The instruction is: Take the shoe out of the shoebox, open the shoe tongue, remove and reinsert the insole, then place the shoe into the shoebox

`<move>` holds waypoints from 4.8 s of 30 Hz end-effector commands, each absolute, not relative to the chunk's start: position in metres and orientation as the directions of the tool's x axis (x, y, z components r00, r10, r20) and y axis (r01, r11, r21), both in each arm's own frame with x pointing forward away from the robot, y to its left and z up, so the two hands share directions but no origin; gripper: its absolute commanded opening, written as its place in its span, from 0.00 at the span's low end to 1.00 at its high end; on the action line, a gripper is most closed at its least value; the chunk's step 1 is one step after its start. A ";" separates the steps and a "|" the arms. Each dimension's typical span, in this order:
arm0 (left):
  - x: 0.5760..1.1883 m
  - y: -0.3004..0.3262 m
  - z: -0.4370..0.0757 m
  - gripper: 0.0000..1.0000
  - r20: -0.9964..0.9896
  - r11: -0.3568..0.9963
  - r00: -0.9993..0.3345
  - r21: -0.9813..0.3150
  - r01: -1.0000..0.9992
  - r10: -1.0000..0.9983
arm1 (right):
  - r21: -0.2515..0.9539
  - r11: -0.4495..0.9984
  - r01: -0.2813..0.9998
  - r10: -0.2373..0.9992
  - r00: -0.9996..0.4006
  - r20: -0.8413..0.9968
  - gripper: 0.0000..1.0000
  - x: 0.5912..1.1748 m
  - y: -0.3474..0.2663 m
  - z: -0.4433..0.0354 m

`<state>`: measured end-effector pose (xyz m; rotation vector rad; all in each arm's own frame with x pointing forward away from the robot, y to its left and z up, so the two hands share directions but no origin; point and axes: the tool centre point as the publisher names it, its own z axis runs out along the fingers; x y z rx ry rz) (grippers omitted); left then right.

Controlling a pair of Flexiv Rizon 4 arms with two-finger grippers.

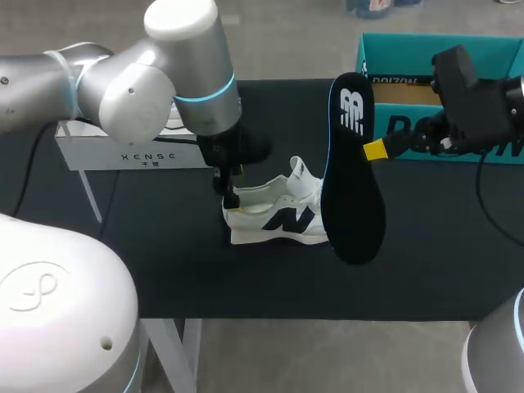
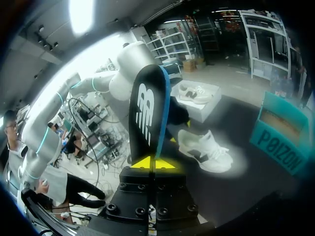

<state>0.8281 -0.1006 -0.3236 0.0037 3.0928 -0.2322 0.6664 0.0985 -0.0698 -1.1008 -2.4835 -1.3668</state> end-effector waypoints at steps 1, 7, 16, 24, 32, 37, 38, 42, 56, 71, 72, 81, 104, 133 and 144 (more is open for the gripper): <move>0.827 -0.101 -0.320 1.00 -0.041 0.992 -0.999 -0.122 -0.014 -0.019 | 0.694 0.337 0.636 0.545 -0.733 0.407 0.00 0.668 0.100 -0.070; 0.827 -0.101 -0.320 1.00 -0.041 0.992 -0.999 -0.122 -0.014 -0.019 | 0.694 0.337 0.636 0.545 -0.733 0.407 0.00 0.668 0.100 -0.070; 0.827 -0.101 -0.320 1.00 -0.041 0.992 -0.999 -0.122 -0.014 -0.019 | 0.694 0.337 0.636 0.545 -0.733 0.407 0.00 0.668 0.100 -0.070; 0.833 -0.107 -0.322 1.00 -0.043 0.993 -0.999 -0.122 -0.008 -0.013 | 0.694 0.337 0.636 0.545 -0.733 0.407 0.00 0.668 0.100 -0.070; 0.858 -0.131 -0.322 1.00 -0.073 0.993 -0.997 -0.118 0.006 -0.003 | 0.694 0.337 0.636 0.545 -0.733 0.407 0.00 0.668 0.100 -0.070; 0.873 -0.152 -0.332 1.00 -0.090 0.993 -0.996 -0.116 0.022 0.012 | 0.694 0.337 0.636 0.545 -0.733 0.407 0.00 0.668 0.100 -0.070; 0.877 -0.156 -0.335 1.00 -0.085 0.993 -0.996 -0.117 0.024 0.015 | 0.694 0.337 0.636 0.545 -0.733 0.407 0.00 0.668 0.100 -0.070; 0.887 -0.169 -0.348 1.00 -0.078 0.993 -0.997 -0.114 0.014 0.005 | 0.694 0.337 0.636 0.545 -0.733 0.407 0.00 0.668 0.100 -0.070; 0.904 -0.190 -0.375 0.62 -0.037 0.988 -0.999 -0.152 -0.005 -0.010 | 0.694 0.337 0.636 0.545 -0.733 0.407 0.00 0.668 0.100 -0.070; 0.887 -0.193 -0.375 0.00 -0.014 0.984 -0.999 -0.170 0.048 0.046 | 0.694 0.337 0.636 0.545 -0.733 0.407 0.00 0.668 0.100 -0.070; 0.887 -0.193 -0.375 0.00 -0.014 0.984 -0.999 -0.170 0.048 0.046 | 0.694 0.337 0.636 0.545 -0.733 0.407 0.00 0.668 0.100 -0.070; 0.885 -0.190 -0.372 0.00 -0.010 0.983 -0.997 -0.166 0.075 0.074 | 0.694 0.337 0.636 0.545 -0.733 0.407 0.00 0.668 0.100 -0.070; 0.896 -0.183 -0.294 0.00 0.201 0.071 -0.032 -0.189 0.980 0.979 | 0.694 0.337 0.636 0.545 -0.733 0.407 0.00 0.668 0.100 -0.070; 0.913 -0.215 -0.306 0.00 0.150 -0.250 0.264 -0.106 0.962 0.953 | 0.694 0.337 0.636 0.545 -0.733 0.407 0.00 0.668 0.100 -0.070; 0.915 -0.216 -0.328 0.00 0.105 -0.176 0.192 -0.140 0.974 0.976 | 0.694 0.337 0.636 0.545 -0.733 0.407 0.00 0.668 0.100 -0.070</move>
